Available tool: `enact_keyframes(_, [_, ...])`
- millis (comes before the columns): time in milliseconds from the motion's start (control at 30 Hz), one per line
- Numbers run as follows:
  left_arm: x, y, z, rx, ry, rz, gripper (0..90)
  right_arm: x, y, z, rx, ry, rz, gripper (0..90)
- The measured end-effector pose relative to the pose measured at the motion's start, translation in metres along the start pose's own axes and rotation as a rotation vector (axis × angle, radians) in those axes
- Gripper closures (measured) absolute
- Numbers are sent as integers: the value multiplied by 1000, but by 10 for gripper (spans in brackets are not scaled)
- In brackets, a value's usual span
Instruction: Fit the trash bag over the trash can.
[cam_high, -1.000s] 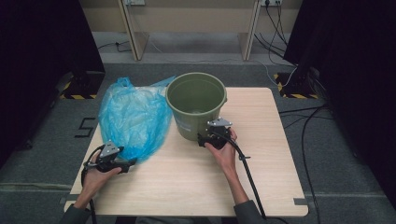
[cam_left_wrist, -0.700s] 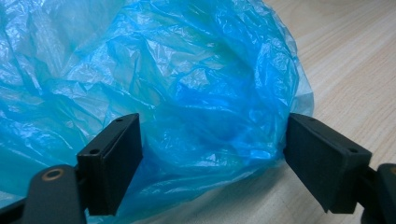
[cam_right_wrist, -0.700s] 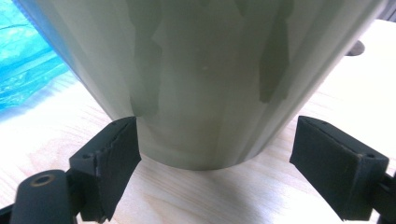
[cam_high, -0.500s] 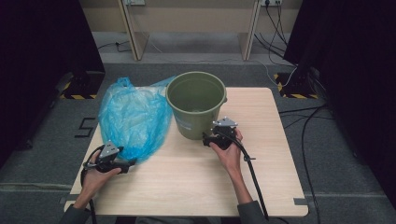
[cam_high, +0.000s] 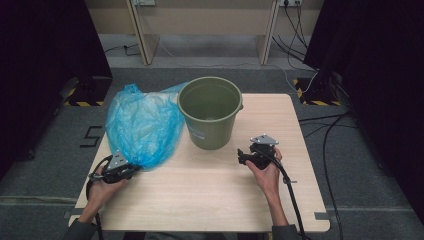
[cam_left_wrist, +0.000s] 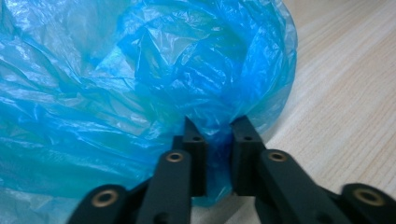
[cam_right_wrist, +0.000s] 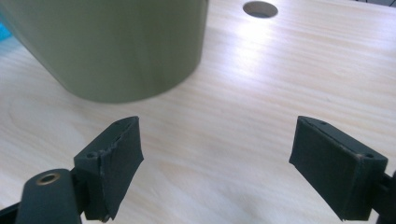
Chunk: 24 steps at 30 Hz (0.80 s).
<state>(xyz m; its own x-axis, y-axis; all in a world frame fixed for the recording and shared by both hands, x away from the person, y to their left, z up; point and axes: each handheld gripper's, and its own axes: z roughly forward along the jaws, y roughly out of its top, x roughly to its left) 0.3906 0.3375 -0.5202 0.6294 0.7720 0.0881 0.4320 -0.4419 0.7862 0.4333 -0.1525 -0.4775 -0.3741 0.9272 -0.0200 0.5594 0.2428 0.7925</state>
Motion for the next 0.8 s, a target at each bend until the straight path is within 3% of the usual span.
enact_keyframes(267, [19,10,-7,-60,-16,-68,829,-15,-13,-13,12,-19,10,170])
enact_keyframes(400, [29,21,-13,-92,-1,-100,829,-21,-14,-19,3,-28,16,170])
enact_keyframes(800, [62,81,-29,-192,-1,-161,826,-30,-12,-25,-16,-19,41,177])
